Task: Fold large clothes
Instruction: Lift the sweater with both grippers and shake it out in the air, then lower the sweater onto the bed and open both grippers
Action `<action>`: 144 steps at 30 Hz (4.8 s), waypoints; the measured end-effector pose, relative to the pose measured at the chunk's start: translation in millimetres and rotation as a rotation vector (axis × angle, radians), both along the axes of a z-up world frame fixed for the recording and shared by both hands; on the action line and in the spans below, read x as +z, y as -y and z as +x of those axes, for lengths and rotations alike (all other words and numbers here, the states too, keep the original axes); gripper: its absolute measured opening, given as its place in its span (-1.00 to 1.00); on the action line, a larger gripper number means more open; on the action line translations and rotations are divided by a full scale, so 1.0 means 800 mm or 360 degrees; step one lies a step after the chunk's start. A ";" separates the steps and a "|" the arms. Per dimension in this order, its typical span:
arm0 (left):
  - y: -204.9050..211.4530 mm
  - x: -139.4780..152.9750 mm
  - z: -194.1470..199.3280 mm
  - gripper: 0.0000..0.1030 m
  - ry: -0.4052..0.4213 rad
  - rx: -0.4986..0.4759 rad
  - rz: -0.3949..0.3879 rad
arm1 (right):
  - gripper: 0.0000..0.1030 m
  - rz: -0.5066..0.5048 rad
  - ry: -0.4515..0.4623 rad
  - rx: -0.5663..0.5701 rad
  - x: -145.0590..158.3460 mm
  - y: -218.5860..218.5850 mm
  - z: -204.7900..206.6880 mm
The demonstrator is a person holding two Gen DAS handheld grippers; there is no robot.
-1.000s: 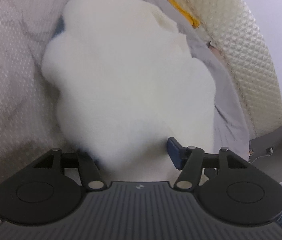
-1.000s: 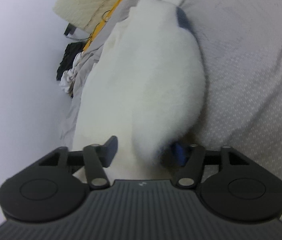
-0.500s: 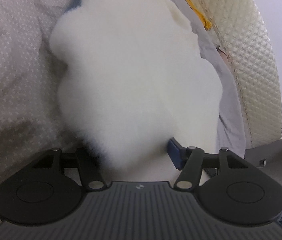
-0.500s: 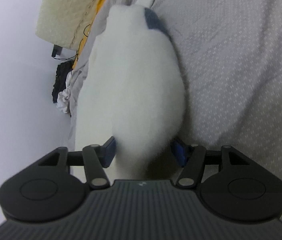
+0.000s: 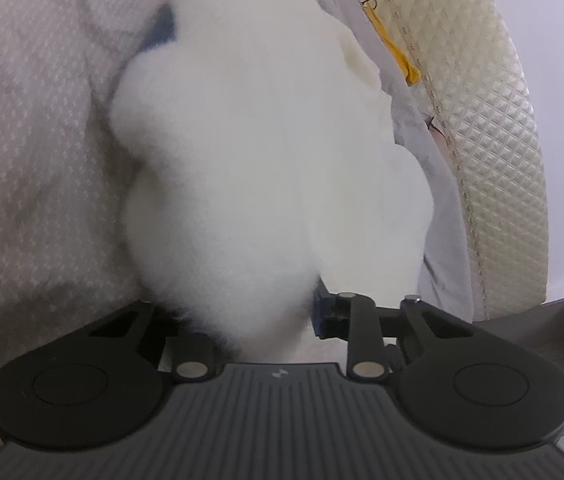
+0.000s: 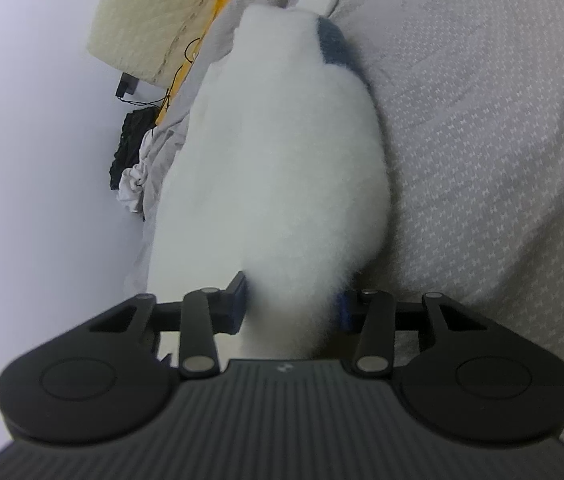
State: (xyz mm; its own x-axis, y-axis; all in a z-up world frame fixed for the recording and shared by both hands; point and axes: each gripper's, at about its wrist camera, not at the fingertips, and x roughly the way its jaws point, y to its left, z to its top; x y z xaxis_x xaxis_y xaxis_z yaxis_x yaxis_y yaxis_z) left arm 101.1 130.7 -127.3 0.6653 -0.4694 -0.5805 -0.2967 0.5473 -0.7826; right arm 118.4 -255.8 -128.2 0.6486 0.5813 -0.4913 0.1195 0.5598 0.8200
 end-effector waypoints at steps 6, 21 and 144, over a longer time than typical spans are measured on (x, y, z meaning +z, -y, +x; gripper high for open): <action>-0.006 0.016 0.002 -0.56 0.0100 0.0052 -0.0050 | -0.49 -0.0022 0.0119 0.0057 0.012 -0.001 -0.005; -0.047 0.199 -0.045 -0.73 0.0700 0.0009 -0.0071 | -0.70 -0.0072 0.0901 -0.0056 0.190 0.003 -0.067; 0.143 0.157 -0.099 0.64 0.0614 -0.0802 0.1110 | 0.35 -0.1075 0.0772 -0.0065 0.155 -0.018 -0.146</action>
